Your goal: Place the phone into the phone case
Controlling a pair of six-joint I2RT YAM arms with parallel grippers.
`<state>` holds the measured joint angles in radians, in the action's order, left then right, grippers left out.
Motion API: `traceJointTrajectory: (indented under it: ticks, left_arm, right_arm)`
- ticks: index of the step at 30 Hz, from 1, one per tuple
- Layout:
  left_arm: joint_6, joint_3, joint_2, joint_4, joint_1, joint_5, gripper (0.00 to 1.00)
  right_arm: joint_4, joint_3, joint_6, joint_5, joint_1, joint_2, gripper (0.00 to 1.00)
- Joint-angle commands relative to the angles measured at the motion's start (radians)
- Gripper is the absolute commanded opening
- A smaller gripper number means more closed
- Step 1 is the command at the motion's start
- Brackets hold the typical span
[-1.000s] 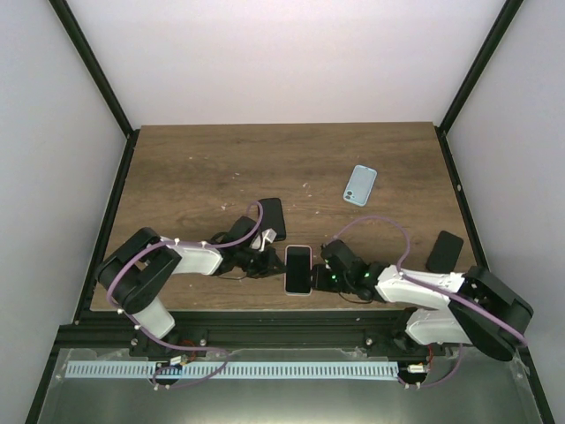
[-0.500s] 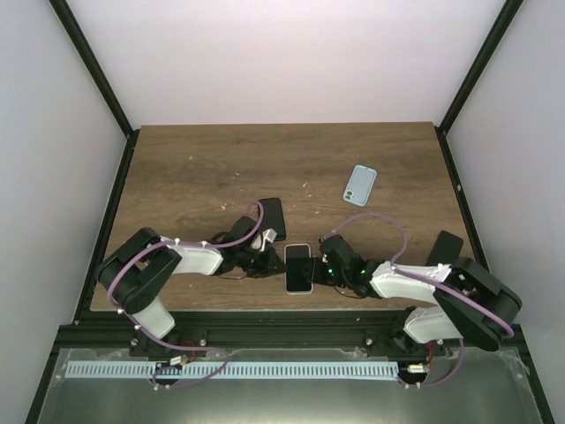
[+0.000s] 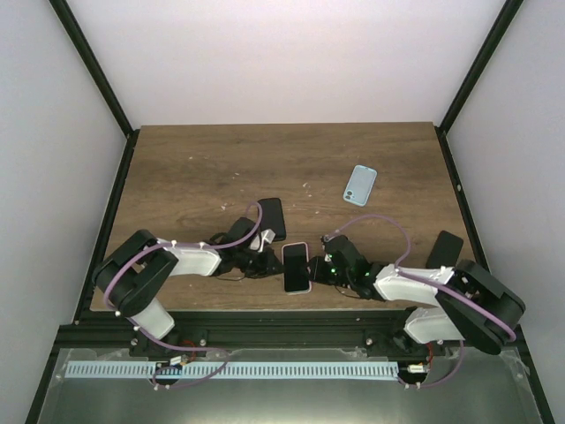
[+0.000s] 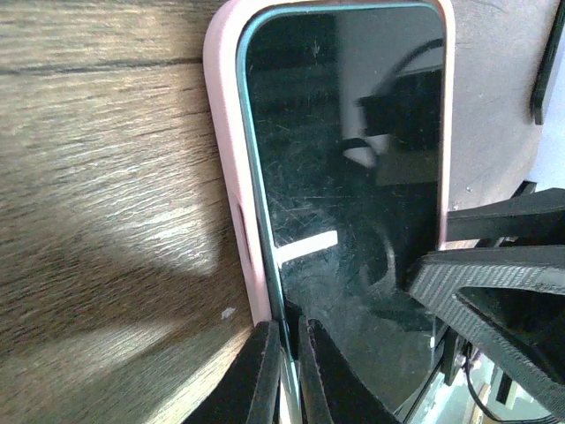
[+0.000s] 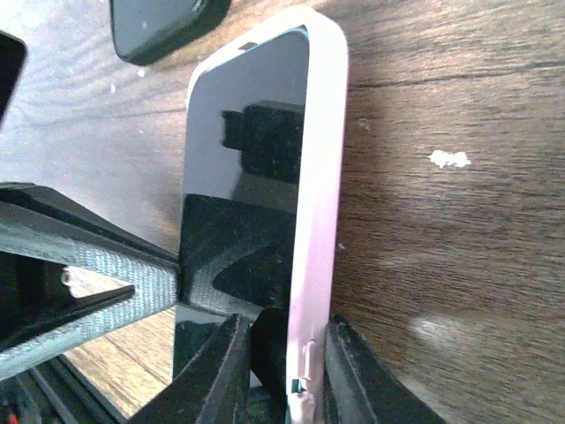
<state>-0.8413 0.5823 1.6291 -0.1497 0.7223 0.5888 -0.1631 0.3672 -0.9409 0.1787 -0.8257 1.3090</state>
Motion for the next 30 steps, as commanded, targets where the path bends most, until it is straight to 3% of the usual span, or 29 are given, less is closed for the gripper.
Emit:
traceJointTrajectory:
  ticks: [1, 11, 15, 21, 25, 29, 30]
  left_arm:
    - [0.011, -0.029, -0.004, 0.057, 0.003, -0.012, 0.09]
    - [0.001, -0.014, -0.051, 0.070, 0.001, -0.001, 0.12]
    - [0.000, -0.023, -0.077, 0.075, -0.009, 0.004, 0.16]
    - [-0.022, -0.030, -0.219, 0.090, -0.065, 0.055, 0.37]
    - [0.011, 0.013, -0.376, 0.229, -0.109, 0.044, 0.55]
    - [0.022, 0.036, -0.515, 0.311, -0.128, 0.026, 0.78]
    - [0.021, 0.040, -0.546, 0.320, -0.131, 0.031, 0.88]
  right_arm:
    - [-0.153, -0.024, -0.009, 0.121, -0.015, -0.012, 0.18]
    - [-0.189, -0.017, 0.001, 0.184, -0.013, -0.008, 0.01]
    - [-0.175, 0.003, 0.006, 0.208, -0.012, -0.006, 0.01]
    - [-0.142, 0.019, -0.016, 0.205, -0.007, -0.093, 0.01]
    - [-0.133, 0.026, -0.040, 0.199, -0.006, -0.174, 0.01]
    - [-0.128, 0.043, -0.069, 0.203, -0.004, -0.263, 0.01]
    - [-0.131, 0.046, -0.077, 0.203, -0.003, -0.285, 0.01]
